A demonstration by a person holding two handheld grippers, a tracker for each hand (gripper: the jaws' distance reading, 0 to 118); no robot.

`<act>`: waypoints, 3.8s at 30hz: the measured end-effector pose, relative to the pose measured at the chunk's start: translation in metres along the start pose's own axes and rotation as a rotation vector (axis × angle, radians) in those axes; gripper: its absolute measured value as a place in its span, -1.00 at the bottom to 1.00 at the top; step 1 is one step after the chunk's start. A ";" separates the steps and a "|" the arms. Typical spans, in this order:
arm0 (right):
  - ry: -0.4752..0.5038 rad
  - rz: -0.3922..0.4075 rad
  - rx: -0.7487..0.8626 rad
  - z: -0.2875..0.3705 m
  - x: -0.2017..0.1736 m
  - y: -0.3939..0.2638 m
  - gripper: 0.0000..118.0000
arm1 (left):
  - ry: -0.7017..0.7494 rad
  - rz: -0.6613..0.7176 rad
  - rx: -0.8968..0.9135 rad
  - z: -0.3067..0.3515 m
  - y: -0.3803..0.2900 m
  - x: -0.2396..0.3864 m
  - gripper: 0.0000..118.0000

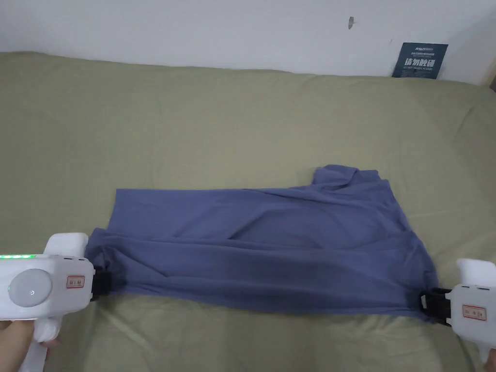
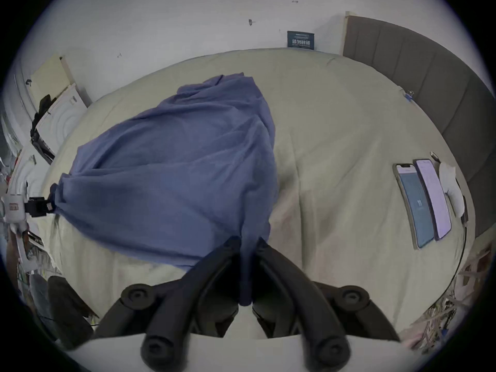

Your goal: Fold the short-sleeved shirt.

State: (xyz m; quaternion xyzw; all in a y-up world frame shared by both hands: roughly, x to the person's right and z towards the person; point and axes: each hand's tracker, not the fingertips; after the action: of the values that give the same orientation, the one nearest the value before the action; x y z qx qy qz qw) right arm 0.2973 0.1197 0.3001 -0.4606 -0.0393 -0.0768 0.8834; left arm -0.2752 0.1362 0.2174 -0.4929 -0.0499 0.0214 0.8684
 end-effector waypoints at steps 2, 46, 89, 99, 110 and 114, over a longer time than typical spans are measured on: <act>0.007 -0.022 0.026 0.016 0.001 -0.006 -0.89 | -0.009 -0.009 -0.010 0.007 -0.002 0.000 -0.82; -0.068 0.035 0.080 -0.001 -0.025 0.044 -1.00 | 0.159 0.012 -0.034 -0.070 0.092 -0.026 0.95; -0.020 0.078 0.129 0.060 -0.016 0.079 -1.00 | 0.011 0.033 0.118 0.045 0.054 -0.039 -0.99; 0.015 0.053 0.184 0.130 -0.007 -0.019 -1.00 | -0.039 0.017 0.159 0.106 -0.036 -0.050 -0.99; 0.014 0.009 0.060 0.111 0.005 -0.107 -1.00 | -0.062 0.045 0.112 0.091 -0.095 -0.062 -0.91; 0.006 0.007 0.056 0.102 0.003 -0.112 -0.63 | -0.055 0.030 0.125 0.088 -0.100 -0.064 -0.06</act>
State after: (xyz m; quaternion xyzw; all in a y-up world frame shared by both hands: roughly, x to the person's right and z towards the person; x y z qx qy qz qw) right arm 0.2814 0.1398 0.4493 -0.4355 -0.0371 -0.0738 0.8964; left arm -0.3491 0.1542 0.3434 -0.4374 -0.0649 0.0512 0.8955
